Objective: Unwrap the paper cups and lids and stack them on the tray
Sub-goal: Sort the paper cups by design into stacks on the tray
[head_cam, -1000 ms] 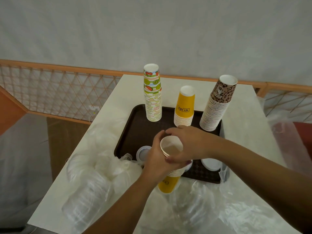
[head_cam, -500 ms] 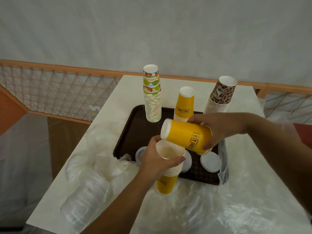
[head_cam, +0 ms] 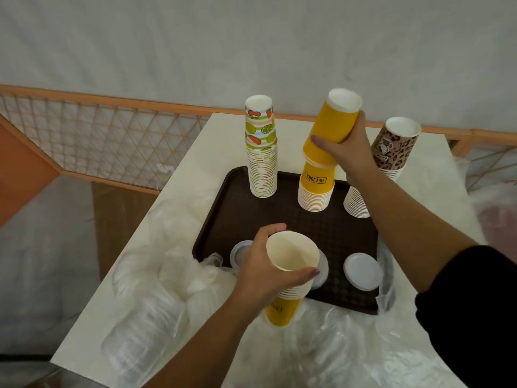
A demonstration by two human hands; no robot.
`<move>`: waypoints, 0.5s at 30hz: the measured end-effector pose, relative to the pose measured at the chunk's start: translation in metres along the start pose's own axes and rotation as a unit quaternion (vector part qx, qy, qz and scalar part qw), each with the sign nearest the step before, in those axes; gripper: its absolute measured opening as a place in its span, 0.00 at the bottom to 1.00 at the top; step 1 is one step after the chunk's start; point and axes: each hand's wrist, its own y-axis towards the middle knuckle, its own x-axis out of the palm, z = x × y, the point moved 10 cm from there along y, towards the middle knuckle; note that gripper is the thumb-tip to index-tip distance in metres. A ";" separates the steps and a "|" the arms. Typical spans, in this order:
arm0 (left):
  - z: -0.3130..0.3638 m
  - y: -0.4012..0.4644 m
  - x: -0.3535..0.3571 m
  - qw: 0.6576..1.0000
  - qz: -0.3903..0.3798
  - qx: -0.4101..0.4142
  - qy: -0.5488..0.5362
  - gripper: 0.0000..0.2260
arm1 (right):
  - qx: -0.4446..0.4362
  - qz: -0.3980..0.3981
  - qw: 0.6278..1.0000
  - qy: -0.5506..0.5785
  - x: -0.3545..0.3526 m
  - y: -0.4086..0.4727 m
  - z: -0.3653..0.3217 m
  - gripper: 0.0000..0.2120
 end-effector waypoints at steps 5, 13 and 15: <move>-0.001 0.001 -0.001 1.000 -0.003 0.003 -0.005 0.37 | -0.043 0.000 0.994 -0.100 0.008 0.004 0.009 0.35; 0.000 0.003 0.000 1.000 -0.004 0.014 0.009 0.39 | -0.060 -0.053 0.927 -0.367 0.016 -0.005 0.005 0.29; 0.002 0.002 0.000 1.000 -0.001 0.024 0.016 0.40 | -0.127 -0.021 0.933 -0.337 0.014 -0.028 -0.027 0.30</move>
